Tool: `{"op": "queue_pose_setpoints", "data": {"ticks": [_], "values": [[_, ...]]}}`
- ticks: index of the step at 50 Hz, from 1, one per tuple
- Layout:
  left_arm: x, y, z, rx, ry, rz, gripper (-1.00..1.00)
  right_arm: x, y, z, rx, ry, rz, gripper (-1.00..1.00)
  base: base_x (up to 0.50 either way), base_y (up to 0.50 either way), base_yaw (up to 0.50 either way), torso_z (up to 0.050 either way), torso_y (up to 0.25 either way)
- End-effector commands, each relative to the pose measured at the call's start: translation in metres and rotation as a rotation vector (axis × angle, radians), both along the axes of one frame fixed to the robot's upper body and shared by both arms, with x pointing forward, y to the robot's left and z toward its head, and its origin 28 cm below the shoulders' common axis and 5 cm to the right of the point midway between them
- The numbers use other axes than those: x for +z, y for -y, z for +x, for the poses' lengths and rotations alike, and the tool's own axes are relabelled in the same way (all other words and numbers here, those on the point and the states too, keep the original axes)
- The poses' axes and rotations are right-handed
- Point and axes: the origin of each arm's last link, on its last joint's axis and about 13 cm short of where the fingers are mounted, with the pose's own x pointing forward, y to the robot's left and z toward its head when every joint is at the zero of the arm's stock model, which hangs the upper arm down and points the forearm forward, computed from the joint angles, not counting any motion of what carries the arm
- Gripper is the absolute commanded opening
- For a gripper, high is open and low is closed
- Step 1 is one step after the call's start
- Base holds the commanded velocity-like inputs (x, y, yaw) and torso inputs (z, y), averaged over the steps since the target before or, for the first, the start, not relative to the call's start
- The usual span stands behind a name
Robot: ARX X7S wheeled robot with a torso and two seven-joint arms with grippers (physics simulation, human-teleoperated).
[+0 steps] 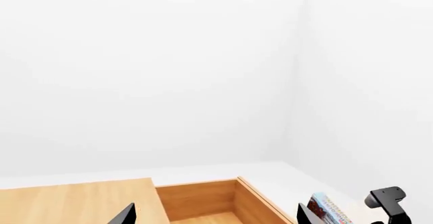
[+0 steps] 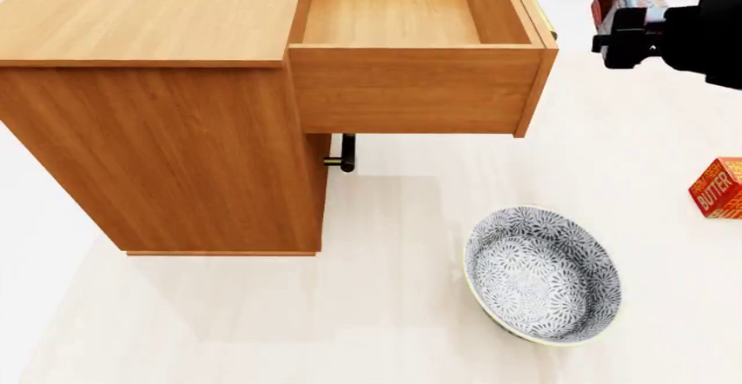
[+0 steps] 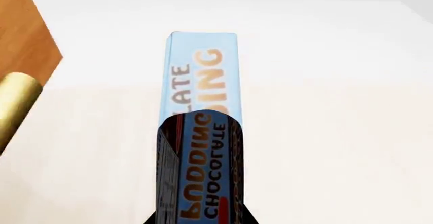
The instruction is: Put the chocolate pudding in the top drawer of the cabinet and close it.
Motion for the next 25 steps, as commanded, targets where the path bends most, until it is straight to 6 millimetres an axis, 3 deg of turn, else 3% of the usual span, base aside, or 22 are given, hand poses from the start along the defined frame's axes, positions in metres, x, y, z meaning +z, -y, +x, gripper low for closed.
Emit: {"op": "queue_pose_setpoints", "data": {"ticks": [1, 12, 25], "values": [[-0.004, -0.002, -0.001, 0.014, 0.009, 0.000, 1.00, 0.074, -0.010, -0.009, 0.052, 0.090, -0.117, -1.00, 0.00, 0.00, 0.00, 0.000, 0.000], [-0.003, -0.002, -0.007, 0.023, 0.014, 0.012, 1.00, 0.127, -0.034, -0.025, 0.159, 0.143, -0.154, -1.00, 0.00, 0.00, 0.00, 0.000, 0.000], [-0.003, -0.002, -0.007, 0.026, 0.022, 0.019, 1.00, 0.150, -0.067, -0.035, 0.342, 0.110, -0.126, -1.00, 0.00, 0.00, 0.00, 0.000, 0.000]]}}
